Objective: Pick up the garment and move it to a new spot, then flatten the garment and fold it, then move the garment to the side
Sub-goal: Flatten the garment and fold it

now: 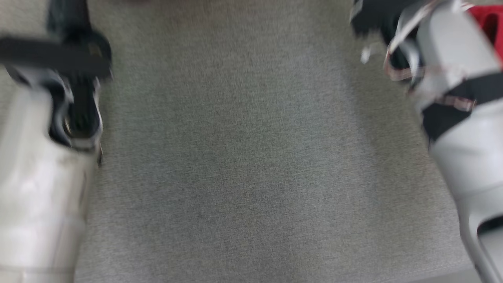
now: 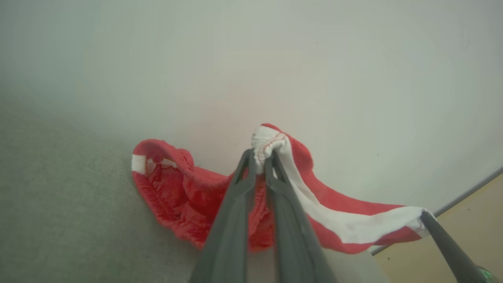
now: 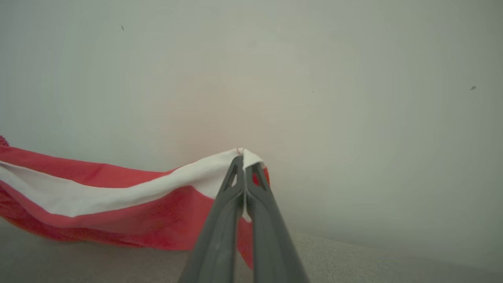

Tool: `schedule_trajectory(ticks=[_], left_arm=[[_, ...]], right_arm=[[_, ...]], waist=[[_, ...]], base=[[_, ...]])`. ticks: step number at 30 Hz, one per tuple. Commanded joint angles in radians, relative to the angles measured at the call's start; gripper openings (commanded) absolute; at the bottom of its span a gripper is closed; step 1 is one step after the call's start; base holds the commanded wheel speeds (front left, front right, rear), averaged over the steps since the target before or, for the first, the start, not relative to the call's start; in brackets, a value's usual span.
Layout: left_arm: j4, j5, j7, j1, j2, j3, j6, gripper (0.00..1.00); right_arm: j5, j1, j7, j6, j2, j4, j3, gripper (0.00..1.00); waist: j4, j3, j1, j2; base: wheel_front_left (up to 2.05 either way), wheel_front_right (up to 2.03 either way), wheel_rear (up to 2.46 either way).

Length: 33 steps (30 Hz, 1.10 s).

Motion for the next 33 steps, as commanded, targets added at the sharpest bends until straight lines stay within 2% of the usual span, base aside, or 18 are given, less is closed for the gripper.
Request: schedule_trajectory(ticks=[1, 7, 8, 13, 17, 24, 33], left_arm=[[-0.017, -0.023, -0.006, 0.063, 0.003, 0.007, -0.001, 0.0], [-0.078, -0.083, -0.007, 0.309, -0.019, 0.047, -0.001, 0.0], [-0.078, -0.083, -0.007, 0.309, -0.019, 0.047, -0.001, 0.0], [-0.074, -0.109, -0.007, 0.497, -0.035, 0.048, 0.0, 0.0], [-0.064, -0.104, -0.006, 0.626, -0.041, 0.043, 0.0, 0.0], [-0.08, -0.017, 0.003, 0.833, -0.014, -0.031, 0.016, 0.0], [-0.17, 0.035, 0.063, 1.048, 0.019, -0.111, 0.08, 0.0]], right_arm=[[0.038, 0.06, -0.003, -0.003, -0.017, -0.021, 0.032, 0.0], [0.197, 0.275, 0.093, -0.003, -0.113, -0.138, 0.16, 0.0], [0.197, 0.275, 0.093, -0.003, -0.113, -0.138, 0.16, 0.0], [0.277, 0.45, 0.245, -0.003, -0.208, -0.25, 0.228, 0.0], [0.326, 0.593, 0.368, -0.003, -0.26, -0.336, 0.243, 0.0], [0.36, 0.861, 0.575, -0.003, -0.33, -0.491, 0.211, 0.0], [0.314, 1.183, 0.782, -0.003, -0.317, -0.644, 0.081, 0.0]], waist=[[0.009, -0.069, 0.0, -0.0002], [0.004, -0.199, 0.0, -0.0002], [0.004, -0.199, 0.0, -0.0002], [-0.009, -0.312, 0.0, -0.0002], [-0.017, -0.393, 0.0, -0.0002], [-0.008, -0.508, 0.0, -0.0002], [0.025, -0.557, 0.0, -0.0002]], base=[[0.0, 0.0, 0.0], [0.0, 0.0, 0.0], [0.0, 0.0, 0.0], [0.0, 0.0, 0.0], [0.0, 0.0, 0.0], [0.0, 0.0, 0.0], [0.0, 0.0, 0.0]])
